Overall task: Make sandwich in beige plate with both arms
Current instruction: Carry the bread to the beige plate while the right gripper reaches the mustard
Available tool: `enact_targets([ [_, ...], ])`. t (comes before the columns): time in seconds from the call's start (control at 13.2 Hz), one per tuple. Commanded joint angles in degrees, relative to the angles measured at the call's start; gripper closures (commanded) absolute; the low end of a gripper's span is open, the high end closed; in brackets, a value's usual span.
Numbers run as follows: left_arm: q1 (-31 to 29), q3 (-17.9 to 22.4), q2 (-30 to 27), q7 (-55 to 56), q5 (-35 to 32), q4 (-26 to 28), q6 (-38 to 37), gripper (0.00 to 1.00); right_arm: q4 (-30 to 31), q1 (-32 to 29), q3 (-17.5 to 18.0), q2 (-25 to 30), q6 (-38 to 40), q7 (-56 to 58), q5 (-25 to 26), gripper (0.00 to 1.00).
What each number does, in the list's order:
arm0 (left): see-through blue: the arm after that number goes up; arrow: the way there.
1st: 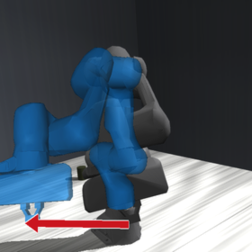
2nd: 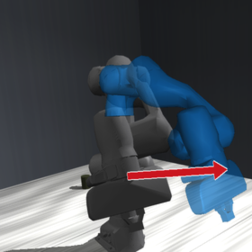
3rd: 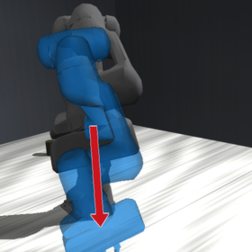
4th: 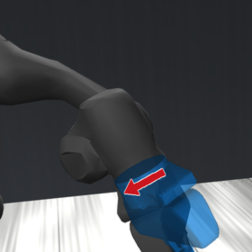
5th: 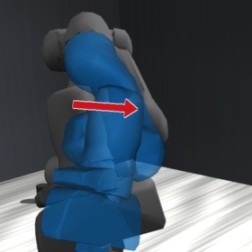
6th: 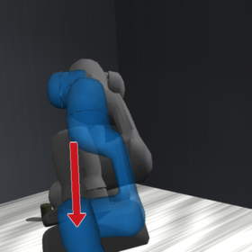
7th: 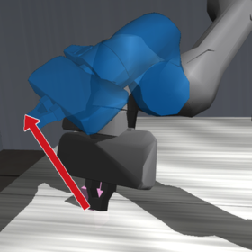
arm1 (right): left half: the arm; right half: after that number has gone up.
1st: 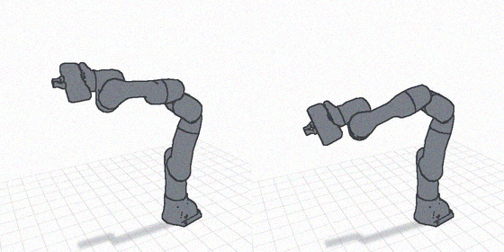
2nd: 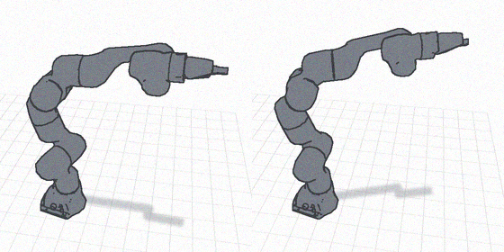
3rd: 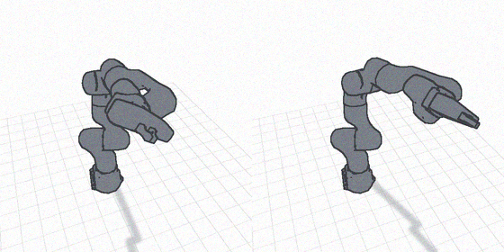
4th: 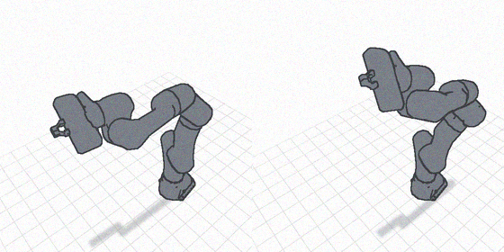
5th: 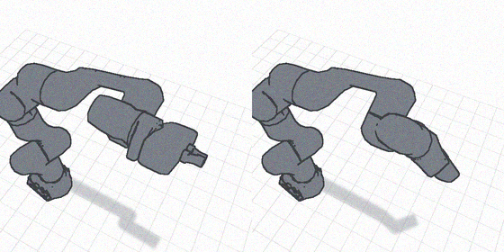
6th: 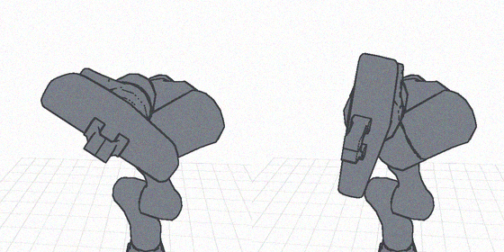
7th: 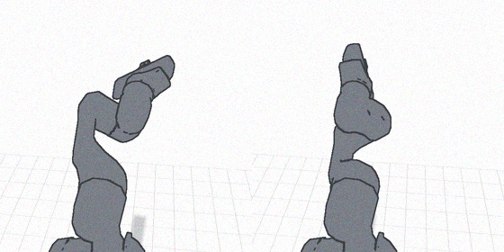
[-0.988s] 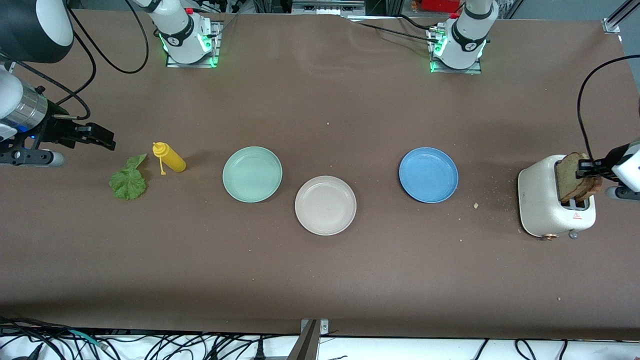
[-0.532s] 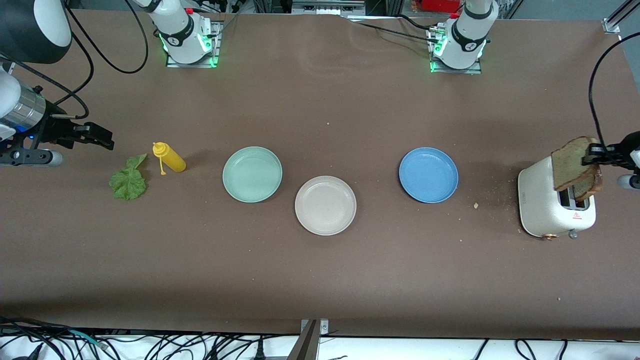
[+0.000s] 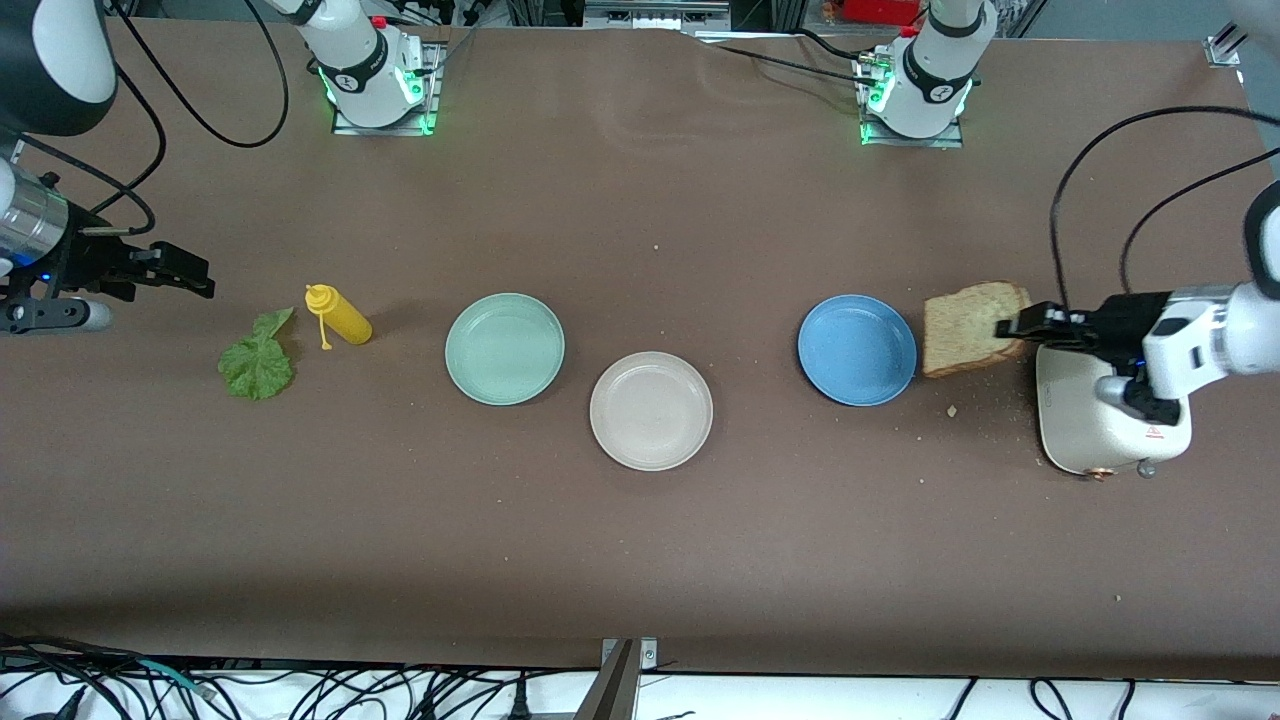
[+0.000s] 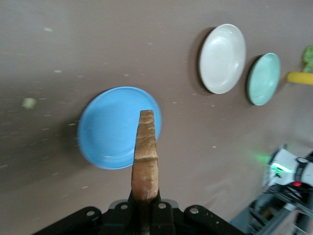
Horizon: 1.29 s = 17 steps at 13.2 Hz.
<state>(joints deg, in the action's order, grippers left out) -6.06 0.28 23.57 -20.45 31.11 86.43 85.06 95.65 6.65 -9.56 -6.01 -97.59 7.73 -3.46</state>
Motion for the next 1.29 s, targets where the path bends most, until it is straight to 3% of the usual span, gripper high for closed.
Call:
enact_targets([
  [0.0,1.9,-0.5,3.9,2.1,7.7,-1.5,-1.6,1.00,0.8,-0.4,-3.5,-0.6,-0.4,9.1,-5.1,0.00],
  [0.38,8.8,-0.6,8.5,3.2,16.9,-1.5,0.6,1.00,3.0,-0.4,-9.1,-2.7,-0.5,26.2,-14.6,0.00],
  [0.61,14.2,-0.7,10.8,3.4,23.8,-1.2,9.2,1.00,6.3,-0.4,-12.4,-4.5,-0.8,37.9,-21.6,0.00],
  [0.84,18.0,-0.7,12.9,3.1,26.2,-1.3,15.8,1.00,9.5,-1.2,-12.6,-5.2,-2.7,47.2,-24.3,0.00],
  [0.99,21.8,-0.7,14.9,3.2,30.2,-1.3,22.2,1.00,12.4,-2.2,-12.6,-6.5,-4.3,55.9,-29.2,0.00],
  [1.22,25.7,-0.7,16.5,3.3,34.6,-1.3,28.7,1.00,12.7,-5.0,-12.6,-12.7,-4.2,73.9,-38.3,0.00],
])
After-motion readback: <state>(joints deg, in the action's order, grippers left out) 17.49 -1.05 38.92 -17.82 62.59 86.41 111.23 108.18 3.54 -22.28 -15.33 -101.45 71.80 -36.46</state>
